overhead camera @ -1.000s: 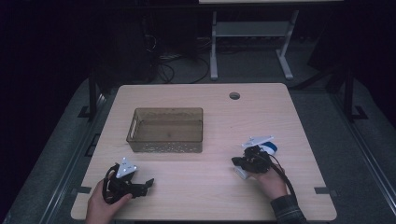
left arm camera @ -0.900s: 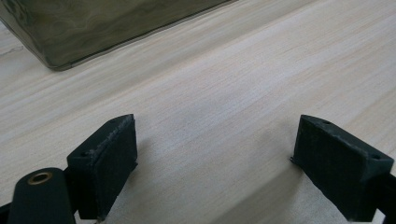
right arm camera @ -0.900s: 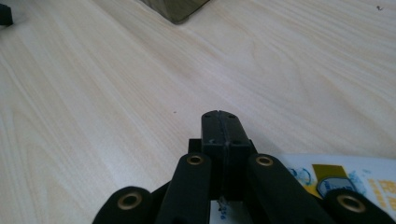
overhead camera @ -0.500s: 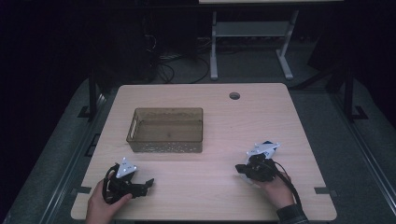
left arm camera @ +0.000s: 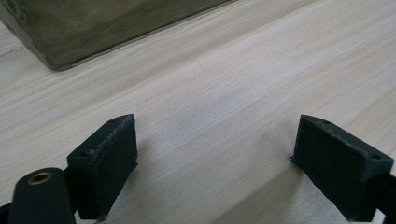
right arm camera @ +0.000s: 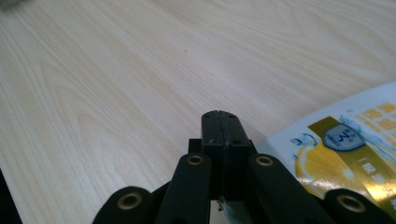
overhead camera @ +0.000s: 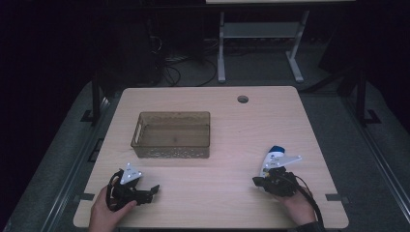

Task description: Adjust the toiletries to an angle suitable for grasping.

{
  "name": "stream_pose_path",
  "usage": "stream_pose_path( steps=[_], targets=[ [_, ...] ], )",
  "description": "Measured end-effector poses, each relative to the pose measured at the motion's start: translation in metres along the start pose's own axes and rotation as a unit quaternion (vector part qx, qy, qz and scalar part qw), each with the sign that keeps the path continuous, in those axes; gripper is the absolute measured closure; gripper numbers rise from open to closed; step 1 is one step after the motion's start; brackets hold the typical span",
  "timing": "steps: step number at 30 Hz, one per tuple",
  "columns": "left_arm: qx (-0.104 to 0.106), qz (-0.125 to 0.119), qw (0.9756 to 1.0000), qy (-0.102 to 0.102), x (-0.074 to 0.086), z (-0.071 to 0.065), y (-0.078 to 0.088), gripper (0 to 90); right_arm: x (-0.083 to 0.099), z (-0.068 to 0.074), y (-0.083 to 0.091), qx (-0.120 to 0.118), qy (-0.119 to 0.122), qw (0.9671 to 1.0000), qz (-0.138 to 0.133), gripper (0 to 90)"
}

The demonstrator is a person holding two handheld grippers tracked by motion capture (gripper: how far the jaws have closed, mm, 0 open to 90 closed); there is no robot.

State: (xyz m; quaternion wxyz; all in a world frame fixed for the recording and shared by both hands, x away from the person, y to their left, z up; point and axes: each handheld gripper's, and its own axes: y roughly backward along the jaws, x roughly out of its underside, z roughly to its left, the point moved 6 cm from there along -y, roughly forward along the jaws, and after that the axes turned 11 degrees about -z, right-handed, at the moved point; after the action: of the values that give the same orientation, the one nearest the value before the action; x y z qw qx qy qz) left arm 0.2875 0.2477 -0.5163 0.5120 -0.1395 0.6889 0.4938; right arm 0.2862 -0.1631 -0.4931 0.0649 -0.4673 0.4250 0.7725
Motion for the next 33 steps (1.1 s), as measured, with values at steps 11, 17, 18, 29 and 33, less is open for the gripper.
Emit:
stream_pose_path(
  steps=[11,17,18,29,33],
  targets=[
    [0.0,0.0,1.0,0.0,0.0,0.0,0.0,12.4,-0.01,-0.006,0.017,0.011,0.003,0.9989,-0.046,89.5],
    [0.0,0.0,1.0,0.0,0.0,0.0,0.0,12.4,-0.021,-0.029,0.026,0.04,-0.008,0.9967,-0.07,89.6],
    [0.0,0.0,1.0,0.0,0.0,0.0,0.0,12.4,-0.022,-0.034,0.026,0.046,-0.009,0.9962,-0.073,89.6],
    [0.0,-0.001,1.0,0.001,0.0,0.0,0.0,12.4,-0.04,-0.094,0.024,0.133,-0.035,0.985,-0.104,89.6],
    [0.0,0.001,1.0,0.0,0.0,0.0,0.0,12.4,-0.038,-0.117,0.021,0.164,-0.061,0.9788,-0.107,89.6]
  ],
)
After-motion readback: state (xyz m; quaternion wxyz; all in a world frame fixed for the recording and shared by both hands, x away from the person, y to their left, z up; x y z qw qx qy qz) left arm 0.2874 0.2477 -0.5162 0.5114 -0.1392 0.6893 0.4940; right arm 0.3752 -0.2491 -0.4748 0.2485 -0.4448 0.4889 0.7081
